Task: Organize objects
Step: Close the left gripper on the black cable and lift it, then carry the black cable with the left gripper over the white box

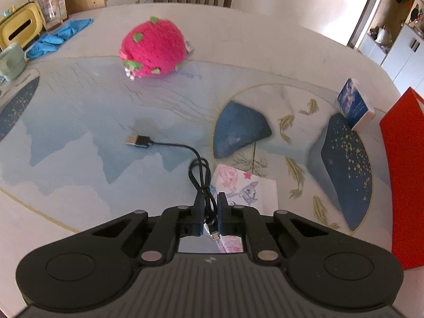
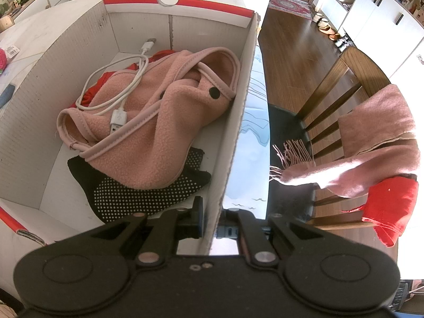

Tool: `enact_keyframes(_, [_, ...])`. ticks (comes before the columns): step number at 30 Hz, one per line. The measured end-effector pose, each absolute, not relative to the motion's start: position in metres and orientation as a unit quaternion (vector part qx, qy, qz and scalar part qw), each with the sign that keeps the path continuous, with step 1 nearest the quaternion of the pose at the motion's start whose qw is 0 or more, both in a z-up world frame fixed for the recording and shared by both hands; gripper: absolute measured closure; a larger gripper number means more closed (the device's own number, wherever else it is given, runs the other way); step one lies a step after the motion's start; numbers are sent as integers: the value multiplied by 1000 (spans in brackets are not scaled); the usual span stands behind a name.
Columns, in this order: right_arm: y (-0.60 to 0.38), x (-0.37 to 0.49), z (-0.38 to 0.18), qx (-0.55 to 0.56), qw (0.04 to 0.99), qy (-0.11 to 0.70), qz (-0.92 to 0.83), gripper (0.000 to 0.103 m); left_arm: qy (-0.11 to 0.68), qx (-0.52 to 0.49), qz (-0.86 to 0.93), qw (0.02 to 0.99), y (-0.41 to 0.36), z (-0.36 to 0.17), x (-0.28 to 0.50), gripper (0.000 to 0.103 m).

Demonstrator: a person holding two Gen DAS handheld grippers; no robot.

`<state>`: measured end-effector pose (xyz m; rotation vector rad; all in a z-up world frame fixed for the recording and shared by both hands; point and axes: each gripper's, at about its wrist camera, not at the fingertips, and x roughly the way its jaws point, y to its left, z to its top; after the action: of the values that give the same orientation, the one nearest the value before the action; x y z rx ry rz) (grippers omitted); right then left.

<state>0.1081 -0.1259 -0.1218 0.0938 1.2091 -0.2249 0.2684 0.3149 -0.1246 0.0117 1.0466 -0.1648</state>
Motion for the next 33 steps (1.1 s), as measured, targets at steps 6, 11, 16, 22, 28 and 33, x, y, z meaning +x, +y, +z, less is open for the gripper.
enact_keyframes(6, [-126,108,-122,45,816,567,-105,97,478,-10,-85,874,325,-106,265,98])
enact_keyframes(11, [-126,108,-121,44,816,567,-103,97,454,-36,-92,885,335,-81,262,99])
enact_keyframes(16, [-127,108,-120,43,817,567,-102,97,438,-63,-112,890,336,-60,262,100])
enact_keyframes(22, [-126,108,-120,43,817,566,-103,97,429,-89,-143,888,325,-44,261,101])
enact_keyframes(28, [-125,108,-119,41,817,566,-101,97,411,-77,-194,887,293,-25,256,101])
enact_keyframes(33, [-125,108,-119,40,818,566,-101,97,400,-59,-248,881,257,-10,252,102])
